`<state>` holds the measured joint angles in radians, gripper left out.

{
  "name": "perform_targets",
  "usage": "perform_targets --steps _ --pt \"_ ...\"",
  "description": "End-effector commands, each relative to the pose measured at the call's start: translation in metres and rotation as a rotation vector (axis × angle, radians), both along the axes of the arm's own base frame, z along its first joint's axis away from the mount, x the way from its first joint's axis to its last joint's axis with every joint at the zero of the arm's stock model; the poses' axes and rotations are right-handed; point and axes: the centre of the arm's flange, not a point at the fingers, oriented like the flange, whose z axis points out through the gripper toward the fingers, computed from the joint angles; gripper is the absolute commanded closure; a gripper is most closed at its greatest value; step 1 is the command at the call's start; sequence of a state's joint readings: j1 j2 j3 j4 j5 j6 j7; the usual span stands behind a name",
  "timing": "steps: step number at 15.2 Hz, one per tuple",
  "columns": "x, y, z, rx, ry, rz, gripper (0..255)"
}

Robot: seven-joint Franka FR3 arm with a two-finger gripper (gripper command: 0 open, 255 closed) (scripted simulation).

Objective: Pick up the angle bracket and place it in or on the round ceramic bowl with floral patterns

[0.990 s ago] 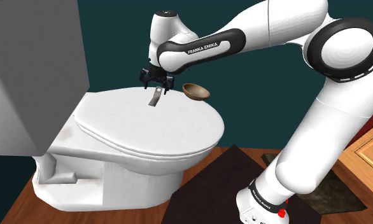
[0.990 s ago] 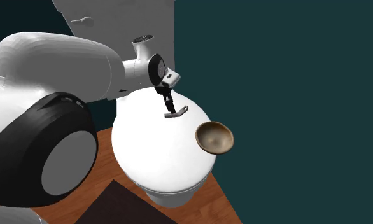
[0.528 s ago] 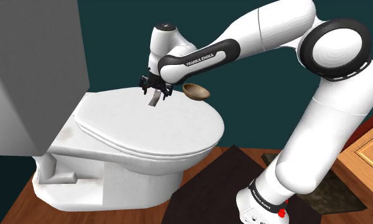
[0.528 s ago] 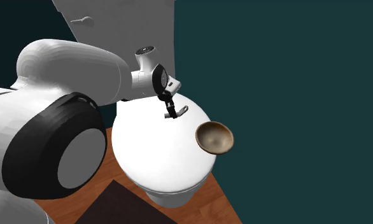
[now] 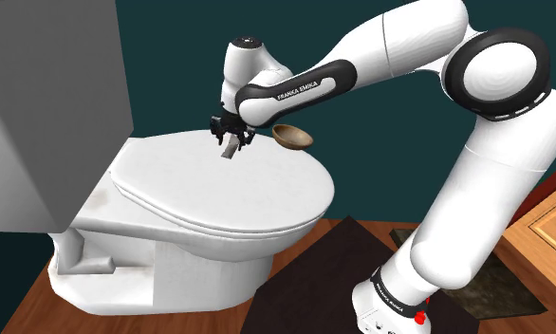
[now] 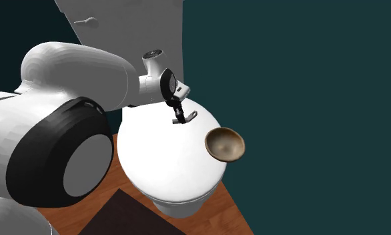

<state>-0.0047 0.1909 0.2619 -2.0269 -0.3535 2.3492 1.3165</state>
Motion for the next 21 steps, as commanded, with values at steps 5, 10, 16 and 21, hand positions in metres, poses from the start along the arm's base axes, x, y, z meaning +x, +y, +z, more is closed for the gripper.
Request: perform_targets --steps 5,10,16,21 --pt "0.0 0.0 0.0 0.0 0.0 0.0 255" --pt "0.0 0.0 0.001 0.0 -0.002 0.0 0" --pt "-0.007 -0.001 0.0 -0.136 -0.127 0.009 0" --pt "0.001 -0.008 -0.022 -0.136 -0.127 0.009 0"
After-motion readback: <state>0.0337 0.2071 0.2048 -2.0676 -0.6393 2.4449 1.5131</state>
